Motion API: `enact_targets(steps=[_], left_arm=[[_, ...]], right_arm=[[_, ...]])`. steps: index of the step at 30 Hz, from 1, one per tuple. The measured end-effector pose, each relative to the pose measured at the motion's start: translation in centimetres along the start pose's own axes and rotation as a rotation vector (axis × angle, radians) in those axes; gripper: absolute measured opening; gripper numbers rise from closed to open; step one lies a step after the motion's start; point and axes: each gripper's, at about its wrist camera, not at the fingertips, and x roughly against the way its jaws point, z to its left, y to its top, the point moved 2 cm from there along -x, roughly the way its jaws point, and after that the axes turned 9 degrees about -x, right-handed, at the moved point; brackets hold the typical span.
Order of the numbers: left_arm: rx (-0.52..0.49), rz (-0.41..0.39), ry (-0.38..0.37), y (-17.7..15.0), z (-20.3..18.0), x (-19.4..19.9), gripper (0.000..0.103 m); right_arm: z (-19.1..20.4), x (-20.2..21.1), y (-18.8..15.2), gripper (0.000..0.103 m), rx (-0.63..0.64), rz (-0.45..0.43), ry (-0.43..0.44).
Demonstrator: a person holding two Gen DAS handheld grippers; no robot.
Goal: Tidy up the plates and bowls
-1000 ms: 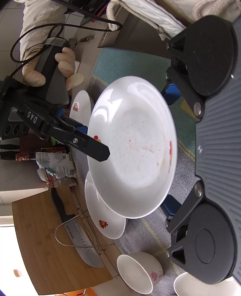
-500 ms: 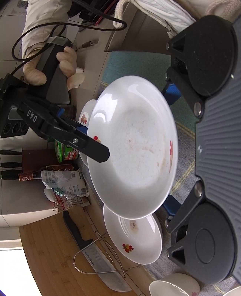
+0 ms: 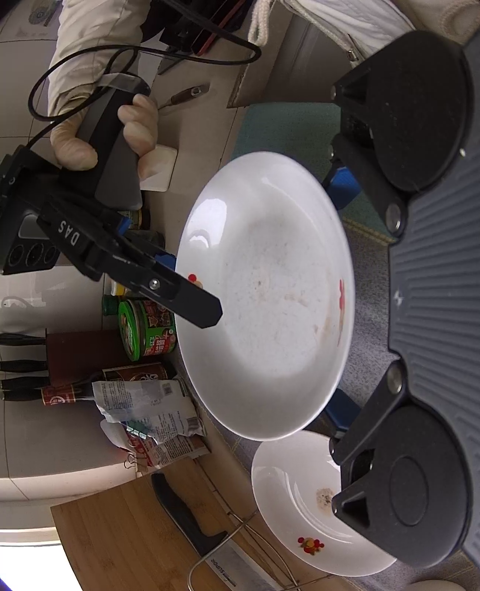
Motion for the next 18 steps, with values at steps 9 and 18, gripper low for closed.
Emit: enact_targets(steps=[9, 18], left_arm=[[-0.011, -0.005, -0.033, 1.8, -0.2, -2.4, 0.101], [-0.032, -0.005, -0.044, 2.8, 0.4, -4.5, 0.101]], right_arm=[[-2.4, 1.4, 0.6, 0.103, -0.025, -0.024, -0.017], [-4.7, 1.8, 1.4, 0.103, -0.048, -0.043, -0.027]])
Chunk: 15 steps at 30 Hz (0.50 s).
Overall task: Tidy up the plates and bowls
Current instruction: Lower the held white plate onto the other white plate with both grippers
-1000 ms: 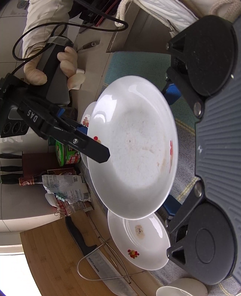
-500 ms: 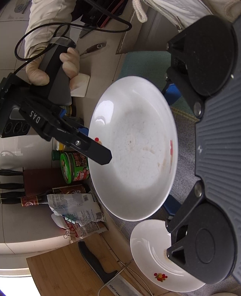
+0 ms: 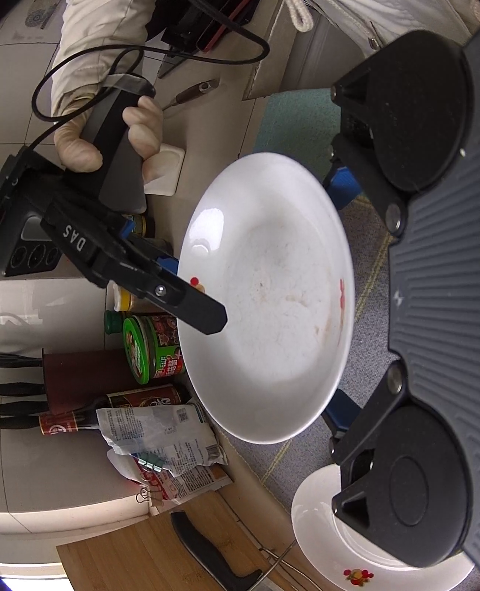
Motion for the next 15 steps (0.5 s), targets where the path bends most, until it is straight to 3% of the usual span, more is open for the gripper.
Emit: enact_targets(steps=[15], left_arm=[[0.029, 0.042, -0.023, 0.4, 1.2, -2.9, 0.101]], right_arm=[[-3.1, -1.3, 1.5, 0.103, -0.021, 0.02, 0.005]])
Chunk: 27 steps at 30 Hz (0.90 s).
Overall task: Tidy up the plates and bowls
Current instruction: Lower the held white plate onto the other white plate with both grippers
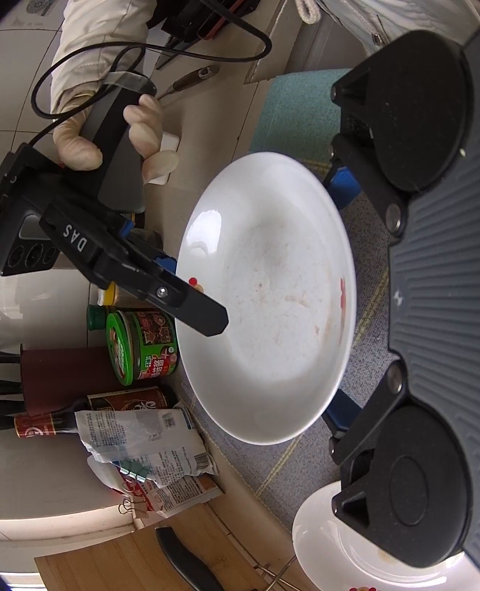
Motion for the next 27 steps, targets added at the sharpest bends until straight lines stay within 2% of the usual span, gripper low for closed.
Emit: enact_targets(steps=[27], left_arm=[[-0.033, 0.057, 0.006, 0.5, 1.0, -2.1, 0.101]], right_arm=[[-1.9, -0.8, 0.4, 0.103, -0.007, 0.0, -0.009]])
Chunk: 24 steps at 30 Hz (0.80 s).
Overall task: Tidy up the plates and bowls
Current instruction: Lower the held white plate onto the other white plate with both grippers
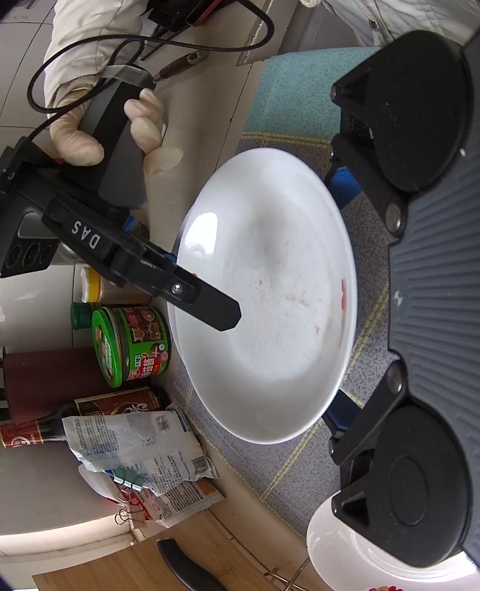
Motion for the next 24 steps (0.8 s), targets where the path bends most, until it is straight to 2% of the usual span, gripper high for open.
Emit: enact_targets(steps=[10, 24], left_arm=[[-0.004, 0.027, -0.023, 0.24, -0.02, -0.66, 0.102], [-0.027, 0.029, 0.006, 0.23, -0.11, 0.11, 0.101]], right_arm=[[-0.57, 0.29, -0.16, 0.103, 0.002, -0.007, -0.01], [-0.94, 0.8, -0.43, 0.103, -0.012, -0.019, -0.016]])
